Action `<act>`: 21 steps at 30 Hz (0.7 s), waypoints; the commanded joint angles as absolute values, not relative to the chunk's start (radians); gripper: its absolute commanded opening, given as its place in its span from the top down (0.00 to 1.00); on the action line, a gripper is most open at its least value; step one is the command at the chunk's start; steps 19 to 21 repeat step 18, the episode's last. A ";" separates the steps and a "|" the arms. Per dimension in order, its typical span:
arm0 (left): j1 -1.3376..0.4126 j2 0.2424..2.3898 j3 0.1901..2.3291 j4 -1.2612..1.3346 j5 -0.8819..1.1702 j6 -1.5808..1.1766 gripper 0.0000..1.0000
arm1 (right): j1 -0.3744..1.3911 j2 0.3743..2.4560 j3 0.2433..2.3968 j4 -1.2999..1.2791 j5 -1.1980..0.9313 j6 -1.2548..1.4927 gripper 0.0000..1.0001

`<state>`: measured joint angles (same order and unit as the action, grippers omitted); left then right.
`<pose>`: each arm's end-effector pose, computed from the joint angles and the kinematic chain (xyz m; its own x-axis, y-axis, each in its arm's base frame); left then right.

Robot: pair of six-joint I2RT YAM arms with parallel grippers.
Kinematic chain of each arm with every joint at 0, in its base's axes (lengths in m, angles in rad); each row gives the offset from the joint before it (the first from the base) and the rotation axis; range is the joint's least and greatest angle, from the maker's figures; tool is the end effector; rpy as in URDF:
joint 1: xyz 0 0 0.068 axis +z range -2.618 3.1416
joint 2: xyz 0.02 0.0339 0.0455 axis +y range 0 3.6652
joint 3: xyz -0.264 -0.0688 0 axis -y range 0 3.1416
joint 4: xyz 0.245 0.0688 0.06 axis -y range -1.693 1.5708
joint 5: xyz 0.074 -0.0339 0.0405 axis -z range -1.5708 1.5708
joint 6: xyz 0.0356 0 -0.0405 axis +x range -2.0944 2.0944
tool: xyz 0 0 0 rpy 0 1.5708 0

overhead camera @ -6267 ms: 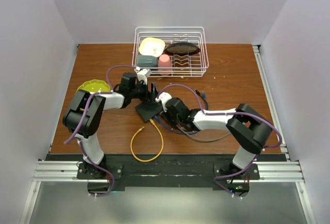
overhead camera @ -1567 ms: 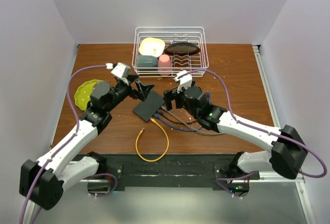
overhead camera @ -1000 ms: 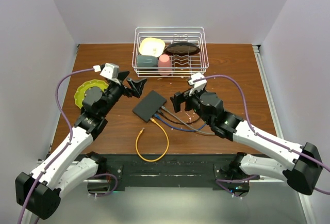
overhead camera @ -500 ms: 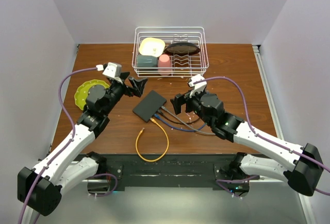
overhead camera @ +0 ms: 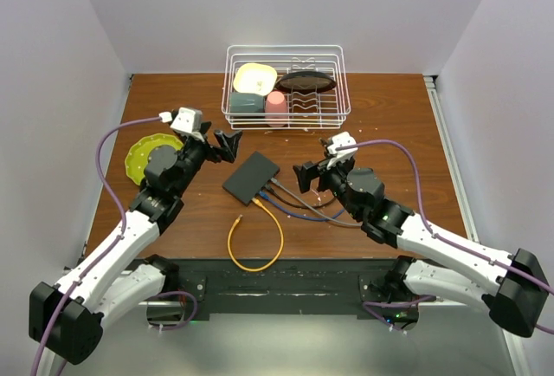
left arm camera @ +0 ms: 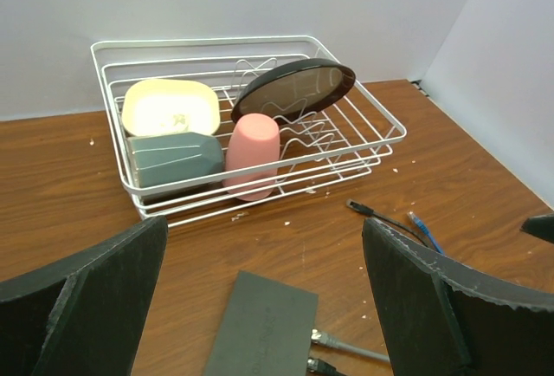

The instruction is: Insert the plug into the switch port

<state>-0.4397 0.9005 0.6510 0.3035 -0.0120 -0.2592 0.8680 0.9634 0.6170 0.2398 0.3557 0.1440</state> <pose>0.1971 -0.0923 0.3239 -0.0591 -0.2554 -0.9650 0.4135 0.8736 -0.2566 0.1561 0.1651 0.2921 -0.1386 0.0445 -0.9893 -0.4765 0.8728 0.1060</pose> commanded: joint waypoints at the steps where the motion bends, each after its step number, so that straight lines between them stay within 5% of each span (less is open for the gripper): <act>1: -0.440 0.881 0.634 0.361 -0.055 -0.203 0.00 | 0.864 0.946 0.597 0.373 0.445 0.129 0.01; 21: -0.440 0.824 0.563 0.379 -0.144 -0.130 0.00 | 0.832 0.971 0.491 0.563 0.798 -0.044 0.01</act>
